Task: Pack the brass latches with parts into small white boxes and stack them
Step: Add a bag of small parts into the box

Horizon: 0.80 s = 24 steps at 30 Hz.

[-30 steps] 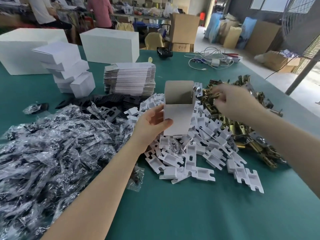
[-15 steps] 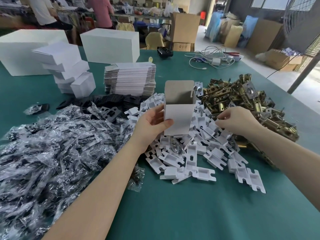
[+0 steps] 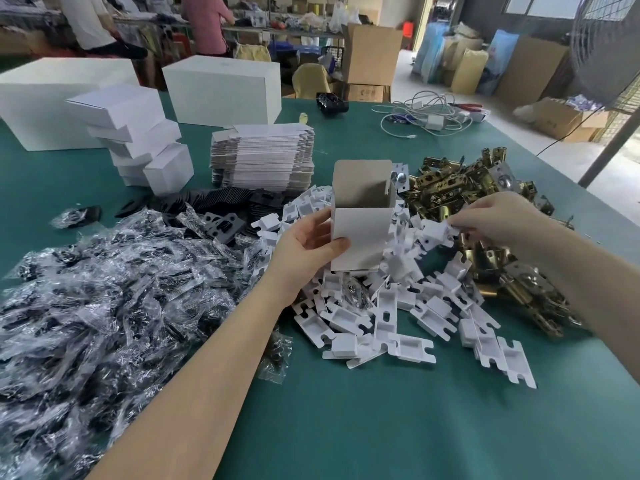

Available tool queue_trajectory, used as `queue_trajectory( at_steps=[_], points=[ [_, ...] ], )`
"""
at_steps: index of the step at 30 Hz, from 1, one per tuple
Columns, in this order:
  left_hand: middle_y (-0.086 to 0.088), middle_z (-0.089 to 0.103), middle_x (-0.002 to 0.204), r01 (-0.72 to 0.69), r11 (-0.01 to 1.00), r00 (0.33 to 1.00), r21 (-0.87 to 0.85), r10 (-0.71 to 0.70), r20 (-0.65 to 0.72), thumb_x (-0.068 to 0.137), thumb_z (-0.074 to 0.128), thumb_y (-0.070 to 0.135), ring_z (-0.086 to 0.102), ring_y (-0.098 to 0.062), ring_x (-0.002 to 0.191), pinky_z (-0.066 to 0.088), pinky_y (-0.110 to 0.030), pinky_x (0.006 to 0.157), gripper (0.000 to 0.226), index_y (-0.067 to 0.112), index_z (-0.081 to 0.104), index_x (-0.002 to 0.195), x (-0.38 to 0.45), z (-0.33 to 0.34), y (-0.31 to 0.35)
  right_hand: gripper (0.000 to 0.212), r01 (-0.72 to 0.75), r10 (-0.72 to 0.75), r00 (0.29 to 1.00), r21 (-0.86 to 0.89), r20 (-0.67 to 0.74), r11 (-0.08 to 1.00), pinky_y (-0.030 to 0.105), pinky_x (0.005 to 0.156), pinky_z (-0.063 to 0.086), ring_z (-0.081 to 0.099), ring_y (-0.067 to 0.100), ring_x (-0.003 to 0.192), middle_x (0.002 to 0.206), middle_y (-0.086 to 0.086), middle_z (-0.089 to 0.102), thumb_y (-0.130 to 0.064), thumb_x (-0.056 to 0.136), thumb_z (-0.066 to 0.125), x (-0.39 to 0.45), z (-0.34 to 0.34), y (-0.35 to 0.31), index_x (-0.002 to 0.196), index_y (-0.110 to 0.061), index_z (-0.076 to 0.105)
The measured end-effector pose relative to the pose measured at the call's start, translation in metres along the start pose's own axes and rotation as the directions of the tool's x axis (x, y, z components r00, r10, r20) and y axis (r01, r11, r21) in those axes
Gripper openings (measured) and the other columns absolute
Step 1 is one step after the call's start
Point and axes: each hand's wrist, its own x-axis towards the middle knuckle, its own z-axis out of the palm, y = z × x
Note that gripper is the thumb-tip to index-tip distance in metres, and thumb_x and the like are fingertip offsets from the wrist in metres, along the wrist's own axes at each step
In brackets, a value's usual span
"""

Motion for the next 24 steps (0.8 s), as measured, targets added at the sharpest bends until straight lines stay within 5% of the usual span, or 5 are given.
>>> queue_trajectory(
  at_steps=[3, 8, 16, 21, 24],
  points=[
    [-0.005, 0.070, 0.122, -0.009, 1.000, 1.000, -0.005, 0.009, 0.010, 0.088, 0.071, 0.000, 0.069, -0.019, 0.104, 0.061, -0.036, 0.078, 0.059, 0.014, 0.052, 0.142, 0.000, -0.001, 0.001, 0.016, -0.135, 0.108, 0.986, 0.228, 0.128, 0.964, 0.020, 0.046, 0.038, 0.056, 0.009, 0.055, 0.083, 0.007, 0.070, -0.020, 0.087, 0.070, -0.007, -0.006, -0.001, 0.093, -0.006, 0.069],
    [-0.003, 0.071, 0.121, -0.011, 1.000, 1.000, -0.009, 0.011, 0.012, 0.088, 0.071, 0.002, 0.069, -0.017, 0.108, 0.061, -0.039, 0.083, 0.058, 0.015, 0.053, 0.142, 0.000, -0.001, 0.000, 0.016, -0.220, 0.145, 0.966, 0.383, 0.214, 0.897, 0.022, 0.055, 0.036, 0.050, 0.010, 0.053, 0.064, 0.000, 0.064, -0.019, 0.086, 0.071, -0.014, 0.006, -0.002, 0.094, -0.005, 0.068],
    [-0.002, 0.071, 0.122, -0.011, 1.000, 1.000, -0.002, 0.011, 0.005, 0.088, 0.073, 0.004, 0.068, -0.019, 0.110, 0.060, -0.041, 0.079, 0.058, 0.018, 0.054, 0.141, 0.001, 0.000, -0.001, 0.014, -0.222, 0.203, 0.975, 0.418, 0.090, 0.881, 0.022, 0.050, 0.034, 0.047, 0.011, 0.057, 0.074, 0.005, 0.062, -0.017, 0.087, 0.071, -0.007, 0.017, -0.007, 0.093, -0.005, 0.068],
    [-0.003, 0.071, 0.121, -0.004, 0.999, 1.000, -0.032, 0.005, 0.013, 0.087, 0.072, 0.002, 0.069, -0.016, 0.109, 0.057, -0.026, 0.079, 0.058, 0.015, 0.054, 0.140, 0.000, 0.001, 0.001, 0.016, -0.251, 0.293, 0.956, 0.442, -0.027, 0.861, 0.018, 0.047, 0.035, 0.043, 0.010, 0.060, 0.086, 0.005, 0.060, -0.021, 0.089, 0.068, 0.006, 0.003, -0.005, 0.097, -0.008, 0.064],
    [-0.004, 0.071, 0.122, -0.005, 1.000, 1.000, -0.029, 0.005, 0.019, 0.087, 0.071, 0.001, 0.069, -0.017, 0.108, 0.060, -0.033, 0.081, 0.058, 0.015, 0.053, 0.141, 0.000, 0.001, 0.002, 0.014, -0.290, 0.354, 0.935, 0.525, -0.024, 0.800, 0.019, 0.051, 0.031, 0.037, 0.008, 0.056, 0.074, -0.001, 0.053, -0.023, 0.090, 0.067, 0.011, 0.000, -0.007, 0.089, -0.011, 0.061]
  ],
)
